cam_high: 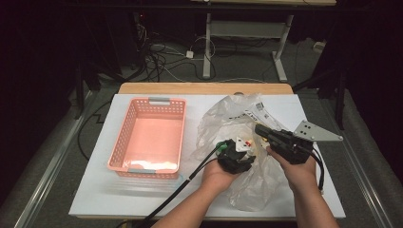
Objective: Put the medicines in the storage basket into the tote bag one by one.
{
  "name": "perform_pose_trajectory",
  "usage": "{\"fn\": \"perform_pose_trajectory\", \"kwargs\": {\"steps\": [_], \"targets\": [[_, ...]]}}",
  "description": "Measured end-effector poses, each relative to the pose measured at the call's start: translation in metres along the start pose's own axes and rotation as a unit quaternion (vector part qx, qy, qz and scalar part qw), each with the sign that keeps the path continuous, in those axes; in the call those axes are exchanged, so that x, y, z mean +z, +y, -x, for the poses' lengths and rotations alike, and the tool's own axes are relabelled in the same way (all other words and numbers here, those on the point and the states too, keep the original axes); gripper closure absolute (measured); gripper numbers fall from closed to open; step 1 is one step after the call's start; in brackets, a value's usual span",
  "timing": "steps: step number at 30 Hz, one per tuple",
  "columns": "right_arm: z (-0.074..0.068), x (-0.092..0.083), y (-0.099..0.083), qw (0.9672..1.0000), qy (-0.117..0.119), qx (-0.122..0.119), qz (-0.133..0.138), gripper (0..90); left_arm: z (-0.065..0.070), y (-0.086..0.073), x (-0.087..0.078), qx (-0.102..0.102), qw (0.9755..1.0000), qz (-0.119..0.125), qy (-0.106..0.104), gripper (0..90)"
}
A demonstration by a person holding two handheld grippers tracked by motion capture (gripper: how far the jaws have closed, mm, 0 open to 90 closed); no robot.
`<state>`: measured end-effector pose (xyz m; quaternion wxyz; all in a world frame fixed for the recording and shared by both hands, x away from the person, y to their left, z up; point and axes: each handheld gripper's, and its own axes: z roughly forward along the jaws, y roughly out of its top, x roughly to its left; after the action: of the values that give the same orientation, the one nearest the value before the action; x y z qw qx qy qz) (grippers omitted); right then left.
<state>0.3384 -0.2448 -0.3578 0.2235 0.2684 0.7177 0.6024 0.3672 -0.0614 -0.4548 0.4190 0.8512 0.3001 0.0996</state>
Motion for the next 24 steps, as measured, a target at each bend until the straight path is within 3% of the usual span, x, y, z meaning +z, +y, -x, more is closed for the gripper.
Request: {"fn": "perform_pose_trajectory", "kwargs": {"steps": [3, 5, 8, 10, 11, 13, 15, 20, 24], "targets": [[0.001, -0.001, -0.001, 1.0000, 0.000, 0.001, -0.002, 90.0, -0.001, 0.001, 0.007, 0.003, 1.0000, -0.007, -0.003, 57.8], [0.001, 0.000, -0.001, 1.0000, -0.001, 0.000, -0.001, 90.0, 0.001, 0.001, 0.011, -0.013, 0.9998, 0.004, -0.014, 57.5], [0.001, -0.001, -0.001, 1.0000, -0.001, 0.001, -0.002, 90.0, 0.000, 0.003, 0.012, -0.009, 0.9999, 0.001, -0.010, 56.5], [0.001, -0.001, -0.001, 1.0000, 0.000, 0.002, -0.002, 90.0, 0.001, 0.003, 0.011, -0.009, 0.9999, 0.004, -0.010, 50.7], [0.001, -0.001, -0.001, 1.0000, 0.000, 0.002, -0.002, 90.0, -0.001, 0.004, 0.008, 0.006, 0.9999, -0.006, -0.009, 48.5], [0.001, -0.001, -0.001, 1.0000, 0.000, 0.002, -0.002, 90.0, 0.000, 0.004, 0.005, 0.011, 0.9999, -0.008, -0.009, 43.3], [0.001, 0.000, -0.001, 1.0000, -0.001, 0.002, -0.002, 90.0, 0.002, 0.004, -0.001, 0.020, 0.9997, -0.008, 0.007, 40.5], [0.001, 0.001, -0.002, 1.0000, 0.000, 0.001, -0.006, 90.0, -0.001, -0.004, -0.020, 0.009, 0.9999, 0.010, 0.002, 40.4], [0.001, 0.001, -0.002, 1.0000, -0.001, 0.002, -0.006, 90.0, -0.004, -0.020, -0.042, 0.003, 0.9996, 0.027, -0.010, 40.4]]}}
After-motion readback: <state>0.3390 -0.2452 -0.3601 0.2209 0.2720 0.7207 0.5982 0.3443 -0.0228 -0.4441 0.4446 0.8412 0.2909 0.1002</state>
